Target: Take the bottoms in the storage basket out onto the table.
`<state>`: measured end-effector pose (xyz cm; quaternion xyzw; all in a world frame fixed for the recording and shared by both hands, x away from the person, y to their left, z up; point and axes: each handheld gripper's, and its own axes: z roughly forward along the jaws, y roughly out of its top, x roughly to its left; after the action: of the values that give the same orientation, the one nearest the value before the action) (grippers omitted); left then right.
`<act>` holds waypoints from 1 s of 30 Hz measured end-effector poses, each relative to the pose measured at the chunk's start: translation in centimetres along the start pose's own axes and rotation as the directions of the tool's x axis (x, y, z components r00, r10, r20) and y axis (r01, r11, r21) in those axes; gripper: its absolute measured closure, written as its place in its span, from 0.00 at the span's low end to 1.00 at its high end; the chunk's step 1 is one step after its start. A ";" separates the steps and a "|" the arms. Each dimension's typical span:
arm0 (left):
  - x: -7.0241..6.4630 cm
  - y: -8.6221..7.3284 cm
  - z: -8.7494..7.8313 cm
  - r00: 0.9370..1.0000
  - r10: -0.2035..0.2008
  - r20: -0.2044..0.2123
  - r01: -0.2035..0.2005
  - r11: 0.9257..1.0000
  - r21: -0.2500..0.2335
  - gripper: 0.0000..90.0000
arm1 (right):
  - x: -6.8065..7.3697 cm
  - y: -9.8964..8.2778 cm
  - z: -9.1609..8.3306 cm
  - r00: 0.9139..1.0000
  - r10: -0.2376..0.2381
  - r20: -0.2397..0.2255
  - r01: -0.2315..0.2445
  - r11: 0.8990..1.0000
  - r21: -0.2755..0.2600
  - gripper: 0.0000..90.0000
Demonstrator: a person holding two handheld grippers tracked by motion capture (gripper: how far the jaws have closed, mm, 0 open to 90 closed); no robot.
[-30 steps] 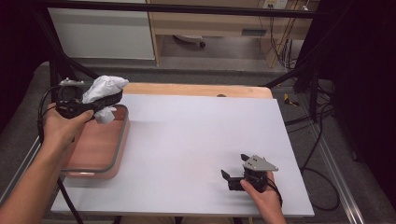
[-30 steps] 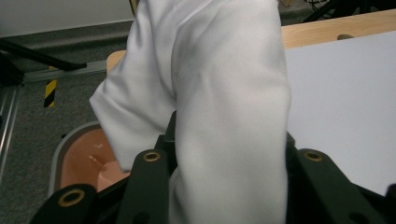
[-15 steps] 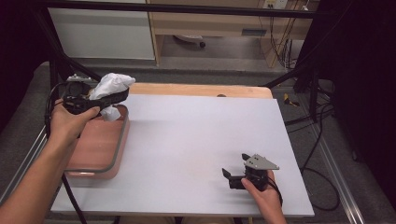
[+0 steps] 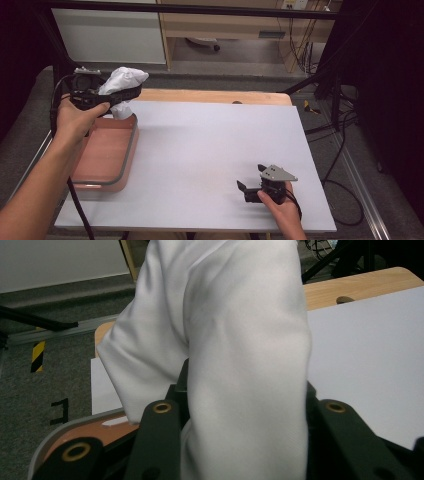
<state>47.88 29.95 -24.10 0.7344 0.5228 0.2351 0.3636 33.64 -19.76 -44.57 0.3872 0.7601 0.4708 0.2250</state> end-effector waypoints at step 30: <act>-2.6 5.7 0.2 0.995 0.047 0.090 -0.047 0.999 -0.009 0.68 | -0.3 0.3 -0.4 1.000 -0.001 0.014 0.002 1.000 -0.022 0.05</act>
<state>50.48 26.40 -19.70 0.7549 0.4876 0.2121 0.3838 33.65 -20.16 -44.13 0.3874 0.7535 0.4764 0.2351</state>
